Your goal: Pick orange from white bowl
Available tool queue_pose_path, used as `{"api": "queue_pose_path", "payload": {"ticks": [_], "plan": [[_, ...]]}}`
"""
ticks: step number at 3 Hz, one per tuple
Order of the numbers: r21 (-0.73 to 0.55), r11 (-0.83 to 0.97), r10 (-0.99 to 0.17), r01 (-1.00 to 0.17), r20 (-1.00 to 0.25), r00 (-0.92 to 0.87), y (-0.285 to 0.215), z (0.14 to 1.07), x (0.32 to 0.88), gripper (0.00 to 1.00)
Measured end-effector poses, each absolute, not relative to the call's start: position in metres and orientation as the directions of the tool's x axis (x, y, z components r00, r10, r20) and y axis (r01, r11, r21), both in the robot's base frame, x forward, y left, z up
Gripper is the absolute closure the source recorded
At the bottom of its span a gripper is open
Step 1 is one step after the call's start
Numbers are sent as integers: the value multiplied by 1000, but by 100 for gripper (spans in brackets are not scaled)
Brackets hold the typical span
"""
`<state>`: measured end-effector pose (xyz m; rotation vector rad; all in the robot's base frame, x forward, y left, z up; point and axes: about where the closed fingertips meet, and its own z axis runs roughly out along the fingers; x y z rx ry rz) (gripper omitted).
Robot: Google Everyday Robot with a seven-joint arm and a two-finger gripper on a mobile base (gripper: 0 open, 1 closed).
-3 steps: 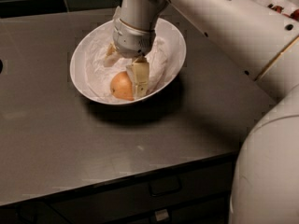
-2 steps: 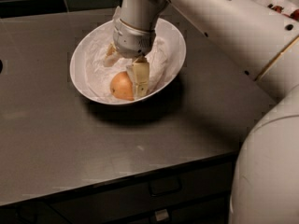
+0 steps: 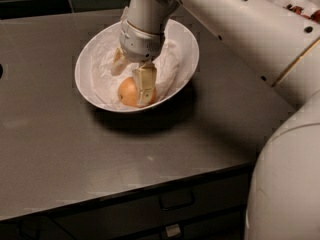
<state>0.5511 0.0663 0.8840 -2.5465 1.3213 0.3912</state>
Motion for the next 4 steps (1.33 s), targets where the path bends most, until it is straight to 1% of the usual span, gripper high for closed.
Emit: {"api": "queue_pose_path", "payload": {"ticks": [1,4], "plan": [[-90,-558,-758,-825,-349,551,67,882,552,29],[3,-544,-776,-839,-382,502,66,859,540,28]]}}
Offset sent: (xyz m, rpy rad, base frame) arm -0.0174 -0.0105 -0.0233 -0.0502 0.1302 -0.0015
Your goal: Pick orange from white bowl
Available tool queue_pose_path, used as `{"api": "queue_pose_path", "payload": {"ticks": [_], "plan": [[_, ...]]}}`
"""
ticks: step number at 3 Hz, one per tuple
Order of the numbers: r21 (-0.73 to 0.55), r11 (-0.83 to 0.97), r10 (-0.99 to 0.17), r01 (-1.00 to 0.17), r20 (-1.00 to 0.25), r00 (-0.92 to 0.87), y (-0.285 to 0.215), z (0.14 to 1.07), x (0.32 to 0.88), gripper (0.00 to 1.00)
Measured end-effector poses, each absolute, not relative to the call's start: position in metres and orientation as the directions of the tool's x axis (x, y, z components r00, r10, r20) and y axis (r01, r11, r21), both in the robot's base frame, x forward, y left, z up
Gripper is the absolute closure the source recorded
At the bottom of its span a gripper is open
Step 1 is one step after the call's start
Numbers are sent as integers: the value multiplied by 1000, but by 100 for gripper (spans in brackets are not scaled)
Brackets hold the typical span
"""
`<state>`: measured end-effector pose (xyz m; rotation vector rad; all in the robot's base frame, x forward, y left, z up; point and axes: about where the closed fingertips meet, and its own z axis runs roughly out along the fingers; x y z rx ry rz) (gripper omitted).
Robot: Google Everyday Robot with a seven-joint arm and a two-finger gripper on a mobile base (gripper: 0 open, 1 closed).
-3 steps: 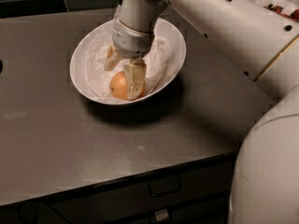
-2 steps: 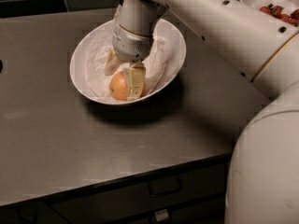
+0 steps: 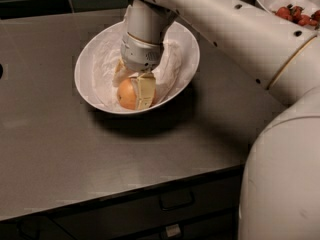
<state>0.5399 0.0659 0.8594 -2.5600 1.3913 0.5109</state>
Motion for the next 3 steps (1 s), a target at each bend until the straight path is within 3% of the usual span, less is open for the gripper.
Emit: {"api": "queue_pose_path", "payload": {"ticks": [3], "plan": [[45,-526,-800,-849,-366,476,66,856,545,28]]}}
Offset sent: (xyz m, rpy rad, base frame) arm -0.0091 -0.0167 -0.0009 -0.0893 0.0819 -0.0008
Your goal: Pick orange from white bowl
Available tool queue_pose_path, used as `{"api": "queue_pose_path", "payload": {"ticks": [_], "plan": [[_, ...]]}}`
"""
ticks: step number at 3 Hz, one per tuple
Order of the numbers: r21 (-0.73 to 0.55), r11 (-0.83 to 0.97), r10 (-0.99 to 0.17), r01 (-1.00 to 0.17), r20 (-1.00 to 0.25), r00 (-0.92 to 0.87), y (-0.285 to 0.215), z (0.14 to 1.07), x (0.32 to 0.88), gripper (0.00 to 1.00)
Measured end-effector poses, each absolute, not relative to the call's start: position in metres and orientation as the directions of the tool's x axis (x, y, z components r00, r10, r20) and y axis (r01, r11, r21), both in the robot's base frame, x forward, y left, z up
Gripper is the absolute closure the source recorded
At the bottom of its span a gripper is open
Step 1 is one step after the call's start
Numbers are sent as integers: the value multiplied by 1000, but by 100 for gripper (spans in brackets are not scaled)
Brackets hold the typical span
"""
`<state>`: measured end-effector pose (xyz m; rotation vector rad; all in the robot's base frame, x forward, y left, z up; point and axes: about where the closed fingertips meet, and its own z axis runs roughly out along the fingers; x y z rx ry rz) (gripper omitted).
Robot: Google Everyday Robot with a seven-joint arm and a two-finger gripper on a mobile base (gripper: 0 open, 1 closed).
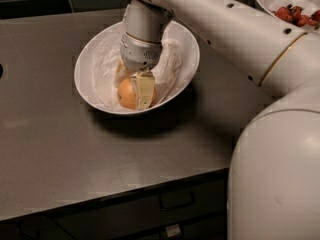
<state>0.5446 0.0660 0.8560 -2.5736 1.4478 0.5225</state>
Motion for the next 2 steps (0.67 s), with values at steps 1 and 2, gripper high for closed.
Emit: {"api": "queue_pose_path", "payload": {"ticks": [1,2], "plan": [[33,-529,-797,-848,-363,483,69,859,550,35],[33,-529,-797,-848,-363,483,69,859,550,54]]}}
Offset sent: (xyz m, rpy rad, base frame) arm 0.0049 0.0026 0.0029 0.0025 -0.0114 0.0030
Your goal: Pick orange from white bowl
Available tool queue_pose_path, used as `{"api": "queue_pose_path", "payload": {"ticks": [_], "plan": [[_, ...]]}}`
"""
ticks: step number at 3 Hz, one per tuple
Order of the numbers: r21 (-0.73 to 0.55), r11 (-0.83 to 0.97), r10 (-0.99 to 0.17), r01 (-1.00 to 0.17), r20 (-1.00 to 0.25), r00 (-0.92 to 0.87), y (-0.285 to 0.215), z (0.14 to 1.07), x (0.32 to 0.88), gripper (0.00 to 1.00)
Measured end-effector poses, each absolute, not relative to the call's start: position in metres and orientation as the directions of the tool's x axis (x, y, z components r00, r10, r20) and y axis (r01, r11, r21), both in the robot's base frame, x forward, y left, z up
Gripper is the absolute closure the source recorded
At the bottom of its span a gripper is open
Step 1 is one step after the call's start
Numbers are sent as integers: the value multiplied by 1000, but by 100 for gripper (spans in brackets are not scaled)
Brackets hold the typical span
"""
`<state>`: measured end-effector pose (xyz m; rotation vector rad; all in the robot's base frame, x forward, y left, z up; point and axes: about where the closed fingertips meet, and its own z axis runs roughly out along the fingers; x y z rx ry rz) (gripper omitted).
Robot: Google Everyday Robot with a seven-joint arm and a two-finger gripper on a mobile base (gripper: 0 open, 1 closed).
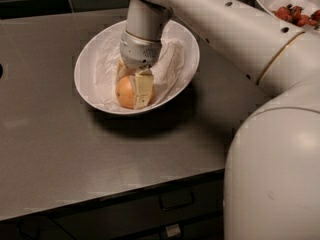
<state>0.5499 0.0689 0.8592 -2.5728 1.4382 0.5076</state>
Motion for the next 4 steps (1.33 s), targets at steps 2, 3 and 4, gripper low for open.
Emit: {"api": "queue_pose_path", "payload": {"ticks": [2,3,4], "plan": [[1,-519,-795,-855,-367,483,74,860,554,99],[-62,-505,-794,-861,-358,491,73,875,550,100],[-120,-489,-800,-864,-333,499,70,893,544,100]]}}
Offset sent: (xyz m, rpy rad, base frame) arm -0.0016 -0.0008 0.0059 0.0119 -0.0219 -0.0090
